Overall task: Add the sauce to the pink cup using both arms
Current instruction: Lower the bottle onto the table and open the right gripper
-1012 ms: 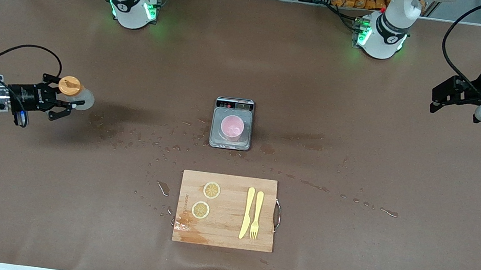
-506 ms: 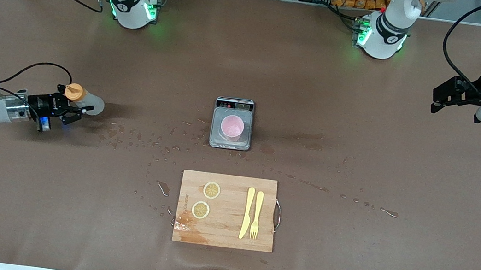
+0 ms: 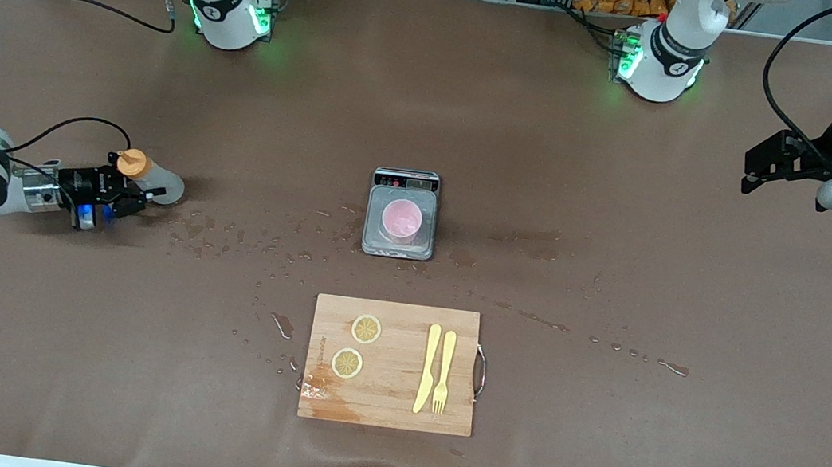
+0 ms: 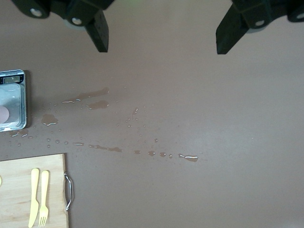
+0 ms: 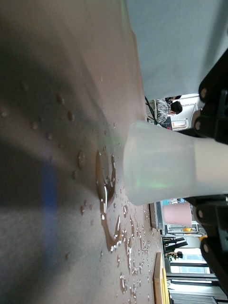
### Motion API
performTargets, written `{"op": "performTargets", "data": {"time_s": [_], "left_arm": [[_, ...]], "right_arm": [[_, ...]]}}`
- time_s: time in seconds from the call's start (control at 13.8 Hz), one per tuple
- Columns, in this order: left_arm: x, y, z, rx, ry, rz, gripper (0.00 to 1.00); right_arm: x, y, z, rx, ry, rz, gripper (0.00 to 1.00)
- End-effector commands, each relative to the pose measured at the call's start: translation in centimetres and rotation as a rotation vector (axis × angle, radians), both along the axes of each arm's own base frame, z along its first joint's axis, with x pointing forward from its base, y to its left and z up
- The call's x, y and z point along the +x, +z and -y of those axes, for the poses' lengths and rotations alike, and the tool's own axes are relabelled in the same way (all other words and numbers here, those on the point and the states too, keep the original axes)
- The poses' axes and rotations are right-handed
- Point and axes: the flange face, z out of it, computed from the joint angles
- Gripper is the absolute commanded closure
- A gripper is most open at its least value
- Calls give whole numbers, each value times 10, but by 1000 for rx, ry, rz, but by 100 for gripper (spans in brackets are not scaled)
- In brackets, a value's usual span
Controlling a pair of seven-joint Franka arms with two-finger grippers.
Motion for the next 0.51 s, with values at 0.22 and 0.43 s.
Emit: {"op": "performTargets", "data": {"time_s": [0.22,0.43], "left_arm": [[-8,2,7,12,-13,-8,0],[-11,3,4,15,-10,-25,0]], "right_arm": [[9,-5,3,-7,-13,18,12],[16,4,15,-43,13,44,3]]}}
